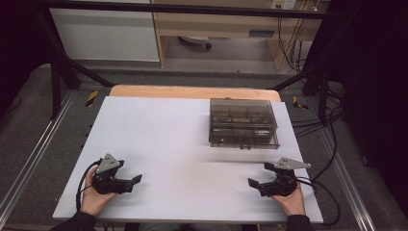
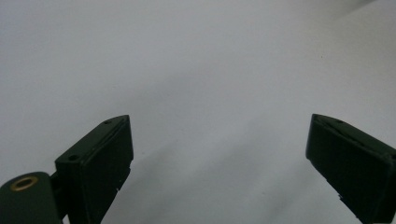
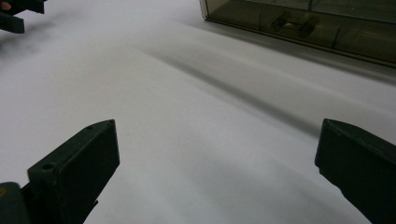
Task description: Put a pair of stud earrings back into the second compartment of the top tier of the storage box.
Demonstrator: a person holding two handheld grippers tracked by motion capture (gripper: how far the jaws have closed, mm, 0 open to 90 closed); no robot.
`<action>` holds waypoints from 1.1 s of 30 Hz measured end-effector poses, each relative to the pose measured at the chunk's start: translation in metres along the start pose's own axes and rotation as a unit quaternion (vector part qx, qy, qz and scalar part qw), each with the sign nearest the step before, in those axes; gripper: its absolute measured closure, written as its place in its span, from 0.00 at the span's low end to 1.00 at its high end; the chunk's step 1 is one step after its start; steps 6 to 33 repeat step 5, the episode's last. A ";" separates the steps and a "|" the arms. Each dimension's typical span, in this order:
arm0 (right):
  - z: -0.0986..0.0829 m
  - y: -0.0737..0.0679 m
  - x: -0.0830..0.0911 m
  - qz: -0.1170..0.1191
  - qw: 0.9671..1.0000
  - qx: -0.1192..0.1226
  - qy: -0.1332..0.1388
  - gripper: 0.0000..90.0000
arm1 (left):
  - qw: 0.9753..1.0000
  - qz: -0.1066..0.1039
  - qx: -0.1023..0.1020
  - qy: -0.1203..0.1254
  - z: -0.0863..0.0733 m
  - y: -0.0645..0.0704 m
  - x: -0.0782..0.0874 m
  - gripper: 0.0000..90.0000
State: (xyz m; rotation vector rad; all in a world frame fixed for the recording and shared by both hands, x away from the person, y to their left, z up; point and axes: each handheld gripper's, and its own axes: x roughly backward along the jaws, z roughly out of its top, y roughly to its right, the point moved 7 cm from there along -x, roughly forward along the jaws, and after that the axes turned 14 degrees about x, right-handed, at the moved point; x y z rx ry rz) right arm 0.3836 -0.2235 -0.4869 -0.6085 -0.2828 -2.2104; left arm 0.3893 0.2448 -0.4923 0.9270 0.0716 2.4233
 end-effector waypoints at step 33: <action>0.000 0.000 0.000 0.000 1.000 -0.001 0.000 0.01 | 1.000 0.001 -0.005 0.000 -0.001 0.001 0.000 0.08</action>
